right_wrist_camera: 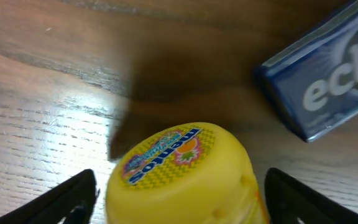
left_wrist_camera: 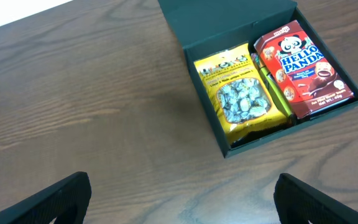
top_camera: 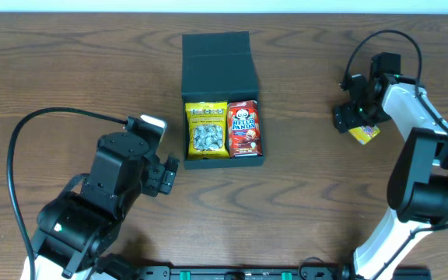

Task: Pack container
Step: 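Move the right gripper to the yellow Mentos bottle and grasp it, then carry the Mentos bottle into the box's back-left corner and release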

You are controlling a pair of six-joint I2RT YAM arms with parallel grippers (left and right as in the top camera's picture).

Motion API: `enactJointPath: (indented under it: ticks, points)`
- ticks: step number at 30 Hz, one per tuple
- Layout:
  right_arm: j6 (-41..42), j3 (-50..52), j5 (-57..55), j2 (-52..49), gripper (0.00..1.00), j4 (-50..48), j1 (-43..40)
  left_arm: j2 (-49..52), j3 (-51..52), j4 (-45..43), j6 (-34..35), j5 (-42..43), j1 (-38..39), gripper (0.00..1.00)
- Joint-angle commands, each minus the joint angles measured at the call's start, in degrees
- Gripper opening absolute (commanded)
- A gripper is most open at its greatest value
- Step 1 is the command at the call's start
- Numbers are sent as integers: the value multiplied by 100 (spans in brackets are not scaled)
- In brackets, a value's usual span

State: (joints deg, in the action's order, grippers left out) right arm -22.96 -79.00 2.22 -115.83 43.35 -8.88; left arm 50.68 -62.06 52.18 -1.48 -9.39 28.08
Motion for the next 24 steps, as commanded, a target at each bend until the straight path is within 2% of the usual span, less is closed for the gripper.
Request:
enactJointPath:
  ticks: [1,11,15,20,22,24]
  points:
    - [-24,44,221,-118,77,72,-57,-13,-42,9,39,0,2,95]
    - [549,44,275,-120,52,149,-57,-13,-42,9,39,0,2,95]
    - [973,42,273,-118,45,138,-52,-13,-42,9,37,0,2,95]
    - [1602,4,278,-116,31,140,13,-13,-42,11,37,0,2,95]
    - [1856,-76,284,-107,22,175,76,-13,-42,9,39,0,2,95]
    - [1928,-247,442,-87,8,251,184,-13,-42,9,37,0,2,95]
